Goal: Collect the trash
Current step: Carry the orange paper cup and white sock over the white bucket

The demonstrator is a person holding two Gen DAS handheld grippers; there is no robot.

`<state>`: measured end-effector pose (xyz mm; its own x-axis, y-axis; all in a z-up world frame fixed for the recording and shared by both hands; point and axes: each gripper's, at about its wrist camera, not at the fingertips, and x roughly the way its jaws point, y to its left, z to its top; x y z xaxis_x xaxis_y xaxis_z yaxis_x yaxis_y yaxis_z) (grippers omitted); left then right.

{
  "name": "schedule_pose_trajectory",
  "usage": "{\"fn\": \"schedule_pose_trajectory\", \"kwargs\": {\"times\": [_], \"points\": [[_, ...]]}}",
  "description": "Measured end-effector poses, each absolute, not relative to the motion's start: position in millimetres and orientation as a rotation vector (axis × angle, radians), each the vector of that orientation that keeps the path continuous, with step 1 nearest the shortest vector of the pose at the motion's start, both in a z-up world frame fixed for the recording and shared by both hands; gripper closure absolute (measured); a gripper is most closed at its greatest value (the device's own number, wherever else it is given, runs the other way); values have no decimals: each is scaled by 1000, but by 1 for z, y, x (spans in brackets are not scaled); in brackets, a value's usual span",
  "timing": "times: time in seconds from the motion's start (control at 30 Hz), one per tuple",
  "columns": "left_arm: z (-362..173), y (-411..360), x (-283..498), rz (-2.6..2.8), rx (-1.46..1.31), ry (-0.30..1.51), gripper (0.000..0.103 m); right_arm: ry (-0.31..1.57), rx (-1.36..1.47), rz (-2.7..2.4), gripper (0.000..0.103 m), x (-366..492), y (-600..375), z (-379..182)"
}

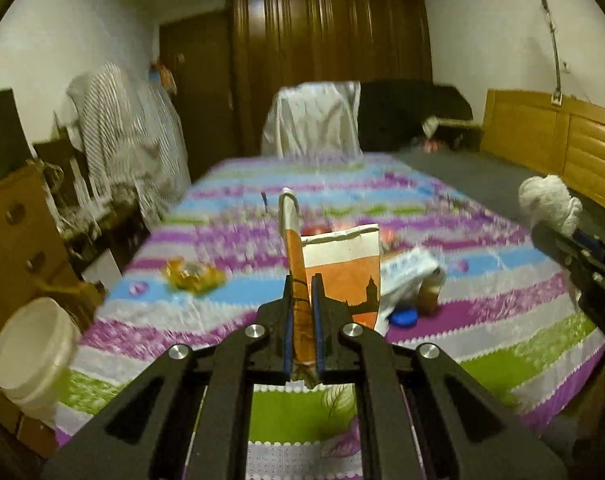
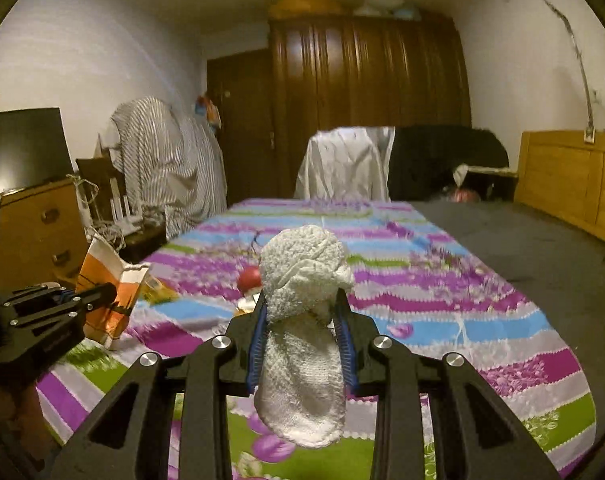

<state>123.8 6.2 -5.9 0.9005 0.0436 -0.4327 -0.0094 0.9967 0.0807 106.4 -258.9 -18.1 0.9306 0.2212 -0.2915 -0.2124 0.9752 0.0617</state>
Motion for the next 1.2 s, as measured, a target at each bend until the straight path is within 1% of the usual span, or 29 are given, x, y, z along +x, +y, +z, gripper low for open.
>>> {"fn": "schedule_pose_trajectory", "kwargs": {"times": [0.1,0.3,0.7,0.93,1.2], "points": [[5,-1,111,25,79,405,97,283,24,220,71,89,-251,-10],[12,-12,100,2,88,386,97,267,20,212,71,67,-245,2],[15,-14,94,0,89,379,97,255,18,214,71,59,-245,9],[23,13,94,55,64,360,97,243,2,276,71,68,-224,20],[40,64,90,166,27,327,97,201,-8,402,71,80,-162,49]]}}
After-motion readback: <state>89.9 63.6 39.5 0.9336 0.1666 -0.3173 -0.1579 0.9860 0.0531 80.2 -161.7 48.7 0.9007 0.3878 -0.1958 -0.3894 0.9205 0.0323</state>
